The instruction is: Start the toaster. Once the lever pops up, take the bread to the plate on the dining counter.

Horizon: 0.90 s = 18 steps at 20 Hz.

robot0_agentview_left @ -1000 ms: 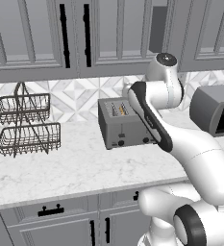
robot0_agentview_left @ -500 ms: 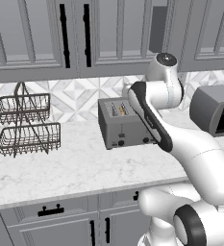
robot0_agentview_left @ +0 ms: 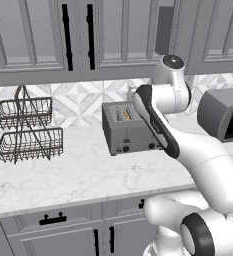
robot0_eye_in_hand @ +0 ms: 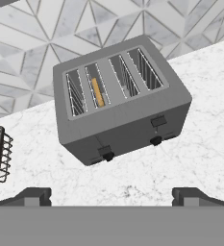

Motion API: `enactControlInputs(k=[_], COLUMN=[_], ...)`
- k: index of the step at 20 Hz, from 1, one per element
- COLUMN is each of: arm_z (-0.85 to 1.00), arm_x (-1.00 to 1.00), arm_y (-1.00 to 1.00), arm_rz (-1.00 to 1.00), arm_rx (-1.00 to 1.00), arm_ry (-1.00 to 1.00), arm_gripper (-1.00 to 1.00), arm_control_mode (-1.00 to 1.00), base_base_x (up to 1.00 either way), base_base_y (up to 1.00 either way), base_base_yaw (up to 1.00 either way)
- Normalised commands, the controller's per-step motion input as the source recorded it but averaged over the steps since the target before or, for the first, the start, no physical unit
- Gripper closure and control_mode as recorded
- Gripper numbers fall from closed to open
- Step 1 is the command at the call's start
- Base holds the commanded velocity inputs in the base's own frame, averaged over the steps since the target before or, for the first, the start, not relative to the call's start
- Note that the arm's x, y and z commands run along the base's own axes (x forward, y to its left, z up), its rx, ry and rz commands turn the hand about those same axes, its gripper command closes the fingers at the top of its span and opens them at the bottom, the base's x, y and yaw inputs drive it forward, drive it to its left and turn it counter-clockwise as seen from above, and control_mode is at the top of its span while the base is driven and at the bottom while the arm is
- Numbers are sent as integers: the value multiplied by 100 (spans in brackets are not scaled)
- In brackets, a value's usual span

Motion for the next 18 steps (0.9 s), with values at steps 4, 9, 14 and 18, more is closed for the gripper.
enactControlInputs(k=[4,9,14,18], arm_z=[0,0,0,0], arm_x=[0,0,0,0], arm_y=[0,0,0,0], arm_rz=[0,0,0,0], arm_rx=[0,0,0,0], arm_ry=[0,0,0,0], arm_gripper=[-100,-100,-100,-100], arm_control_mode=[-100,-100,-100,-100], base_base_x=[0,0,0,0], base_base_y=[0,0,0,0], base_base_yaw=[0,0,0,0])
